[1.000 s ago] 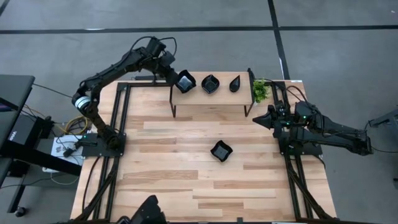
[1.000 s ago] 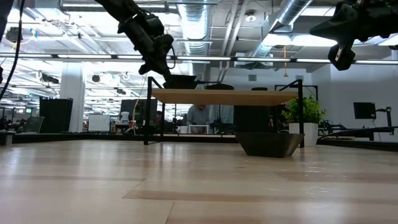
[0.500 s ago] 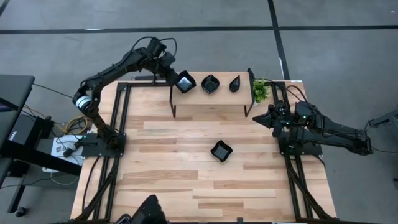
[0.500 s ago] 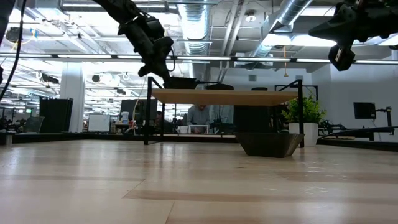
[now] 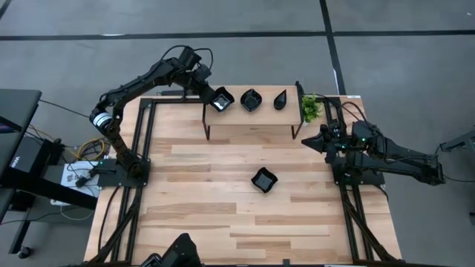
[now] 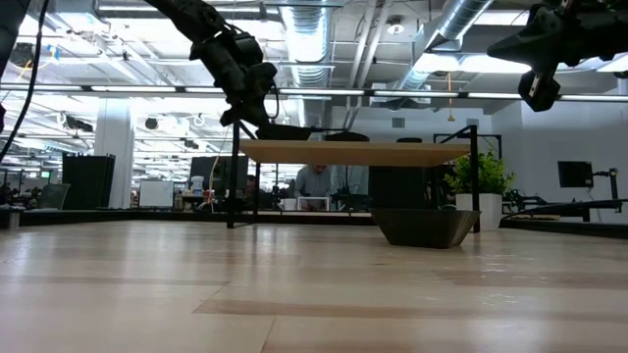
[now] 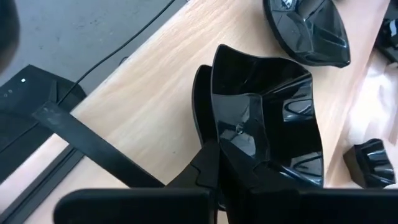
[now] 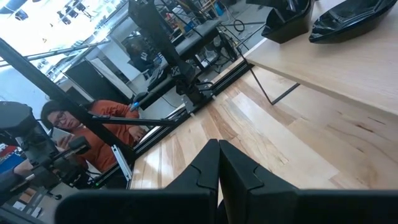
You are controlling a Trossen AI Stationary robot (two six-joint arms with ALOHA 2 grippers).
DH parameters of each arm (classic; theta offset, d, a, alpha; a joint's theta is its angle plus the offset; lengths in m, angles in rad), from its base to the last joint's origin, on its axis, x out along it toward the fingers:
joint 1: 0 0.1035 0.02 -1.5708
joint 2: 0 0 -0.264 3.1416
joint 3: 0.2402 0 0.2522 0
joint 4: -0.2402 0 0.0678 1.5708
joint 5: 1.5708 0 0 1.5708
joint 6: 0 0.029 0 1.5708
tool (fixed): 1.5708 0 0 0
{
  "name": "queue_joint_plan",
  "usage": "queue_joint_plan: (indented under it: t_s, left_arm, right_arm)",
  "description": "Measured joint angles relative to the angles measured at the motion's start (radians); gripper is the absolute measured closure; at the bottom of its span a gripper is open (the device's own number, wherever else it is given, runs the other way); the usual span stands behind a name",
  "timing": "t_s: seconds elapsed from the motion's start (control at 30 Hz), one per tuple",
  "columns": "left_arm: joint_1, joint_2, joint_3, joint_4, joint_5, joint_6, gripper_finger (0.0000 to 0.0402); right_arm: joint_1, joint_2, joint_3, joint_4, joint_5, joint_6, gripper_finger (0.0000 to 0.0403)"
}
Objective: Pick & Place Mini shaped plates
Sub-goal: Stack the top black distorted square plate on top of the other black distorted square plates on the shelf, then stack the black distorted square plate on top of the other black distorted square plates on the shelf
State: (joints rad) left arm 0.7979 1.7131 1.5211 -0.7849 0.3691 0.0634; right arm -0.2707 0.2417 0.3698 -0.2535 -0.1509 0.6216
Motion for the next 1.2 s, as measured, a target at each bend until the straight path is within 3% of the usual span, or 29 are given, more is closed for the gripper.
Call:
queue_joint_plan:
  t_s: [0.57,0.87,1.2]
  left_arm:
    - [-0.012,-0.001,0.0,0.007,-0.01,-0.099,0.0388]
    - [-0.012,-0.02,0.0,0.006,-0.01,-0.092,0.0353]
    - [-0.012,-0.123,0.0,0.007,-0.029,-0.071,0.0284]
  right_arm:
    - [0.0,0.0,0.0,0.0,-0.001,0.0,0.0401]
    - [0.0,0.0,0.0,0.0,-0.001,0.0,0.0401]
    - [0.0,0.0,0.0,0.0,-0.001,0.0,0.0401]
